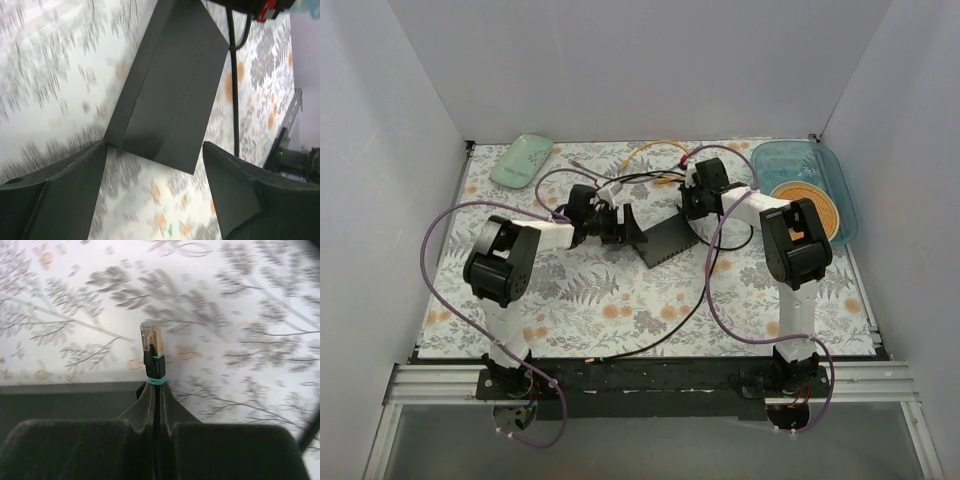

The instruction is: Insert the plug into the switch port

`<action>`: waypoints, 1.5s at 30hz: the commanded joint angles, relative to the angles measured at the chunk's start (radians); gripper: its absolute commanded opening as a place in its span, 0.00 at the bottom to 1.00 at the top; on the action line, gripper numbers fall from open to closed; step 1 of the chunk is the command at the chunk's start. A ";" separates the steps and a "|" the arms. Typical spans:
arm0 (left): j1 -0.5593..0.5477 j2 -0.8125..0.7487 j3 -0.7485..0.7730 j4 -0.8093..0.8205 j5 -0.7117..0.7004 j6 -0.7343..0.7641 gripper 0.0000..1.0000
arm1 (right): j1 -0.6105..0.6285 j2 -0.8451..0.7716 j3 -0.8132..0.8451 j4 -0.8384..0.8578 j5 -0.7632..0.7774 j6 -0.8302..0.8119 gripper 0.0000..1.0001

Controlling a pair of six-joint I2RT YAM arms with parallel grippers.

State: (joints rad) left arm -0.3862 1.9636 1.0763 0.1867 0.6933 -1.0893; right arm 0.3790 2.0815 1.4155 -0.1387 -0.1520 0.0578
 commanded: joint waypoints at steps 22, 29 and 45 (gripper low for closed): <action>-0.072 -0.669 -0.231 -0.339 -0.578 -0.067 0.98 | 0.164 -0.389 -0.190 -0.160 0.275 -0.013 0.01; -0.074 -0.626 -0.279 -0.314 -0.545 -0.069 0.98 | 0.295 -0.596 -0.448 -0.219 0.282 0.040 0.01; -0.074 -0.608 -0.395 -0.253 -0.472 -0.087 0.84 | 0.653 -0.563 -0.601 -0.118 0.266 0.246 0.01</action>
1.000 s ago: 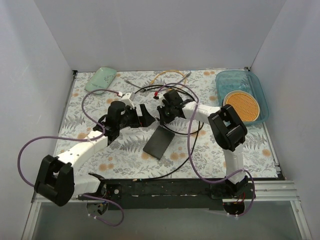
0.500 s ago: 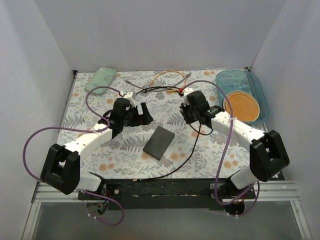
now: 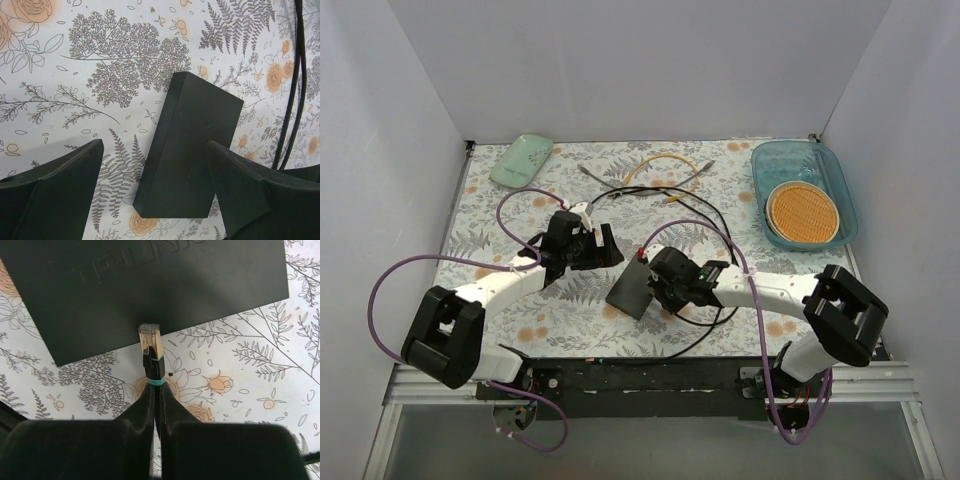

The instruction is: Insert the plug into the switch port

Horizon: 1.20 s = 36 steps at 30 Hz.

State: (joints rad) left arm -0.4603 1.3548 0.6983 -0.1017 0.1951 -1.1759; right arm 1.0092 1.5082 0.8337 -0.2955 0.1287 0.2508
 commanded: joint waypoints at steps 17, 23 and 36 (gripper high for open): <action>-0.011 0.104 -0.057 0.149 0.107 -0.013 0.72 | 0.108 -0.092 -0.114 0.016 0.019 0.105 0.01; -0.026 0.147 -0.053 0.169 0.113 -0.022 0.64 | 0.108 -0.037 -0.125 0.056 -0.041 0.082 0.01; -0.063 0.178 -0.052 0.175 0.079 -0.022 0.63 | 0.109 0.046 -0.051 0.018 -0.159 0.088 0.01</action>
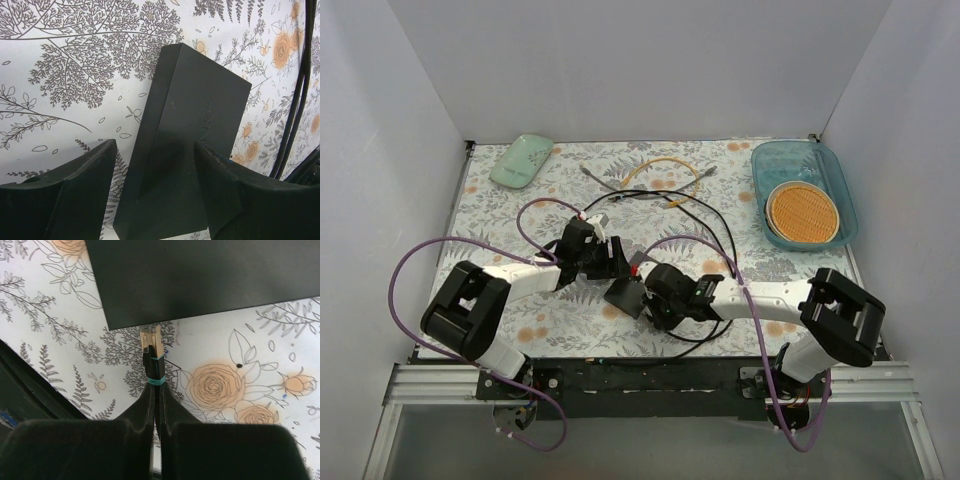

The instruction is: Insert the plug into the switch port

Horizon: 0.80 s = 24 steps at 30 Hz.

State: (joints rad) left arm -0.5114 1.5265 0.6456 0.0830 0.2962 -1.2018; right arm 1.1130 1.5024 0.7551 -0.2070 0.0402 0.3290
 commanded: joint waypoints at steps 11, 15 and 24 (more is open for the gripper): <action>-0.026 -0.003 -0.004 -0.015 -0.025 0.008 0.62 | 0.005 0.101 0.090 -0.135 -0.008 0.044 0.01; -0.027 -0.009 -0.008 -0.023 -0.034 0.011 0.62 | 0.005 0.091 0.107 -0.152 0.012 0.053 0.01; -0.033 -0.006 -0.009 -0.025 -0.034 0.013 0.62 | 0.005 0.079 0.122 -0.144 0.020 0.053 0.01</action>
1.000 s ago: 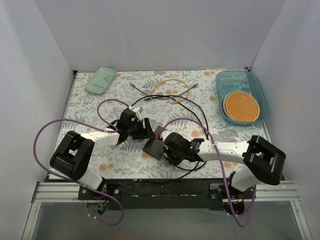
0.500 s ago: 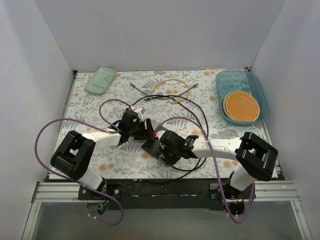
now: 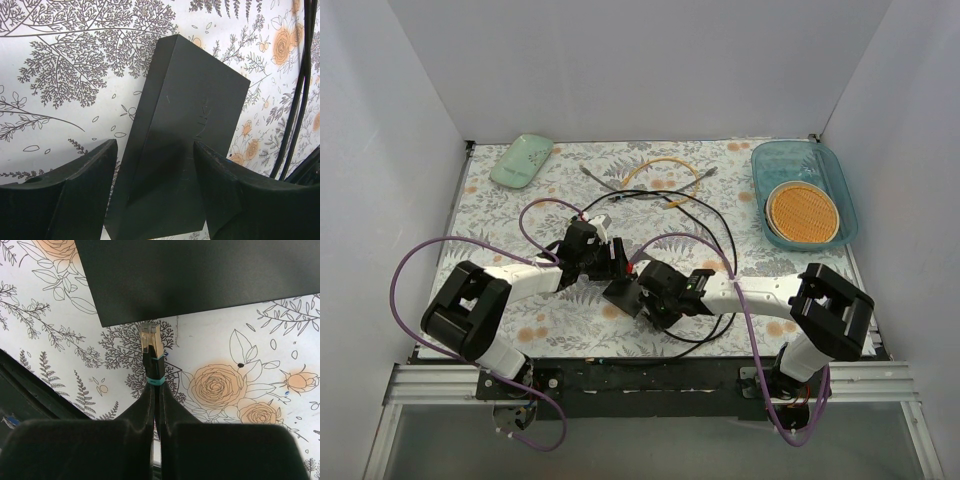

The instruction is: Insert the plug into the switch port

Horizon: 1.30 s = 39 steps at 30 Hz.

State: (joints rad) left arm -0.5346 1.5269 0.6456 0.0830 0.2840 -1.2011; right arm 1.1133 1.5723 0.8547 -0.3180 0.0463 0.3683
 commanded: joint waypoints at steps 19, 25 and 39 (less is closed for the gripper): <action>-0.042 -0.004 -0.012 -0.025 -0.023 0.006 0.61 | 0.000 0.071 0.072 0.004 0.053 0.020 0.01; -0.045 -0.007 -0.018 -0.025 -0.023 0.003 0.61 | -0.026 0.051 0.044 0.039 -0.005 0.055 0.01; -0.051 -0.016 -0.055 -0.006 -0.019 -0.028 0.60 | -0.063 -0.012 0.000 0.163 -0.100 0.103 0.01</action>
State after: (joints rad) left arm -0.5652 1.5200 0.6266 0.1192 0.2428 -1.2057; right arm 1.0565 1.5978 0.8646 -0.2703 -0.0113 0.4423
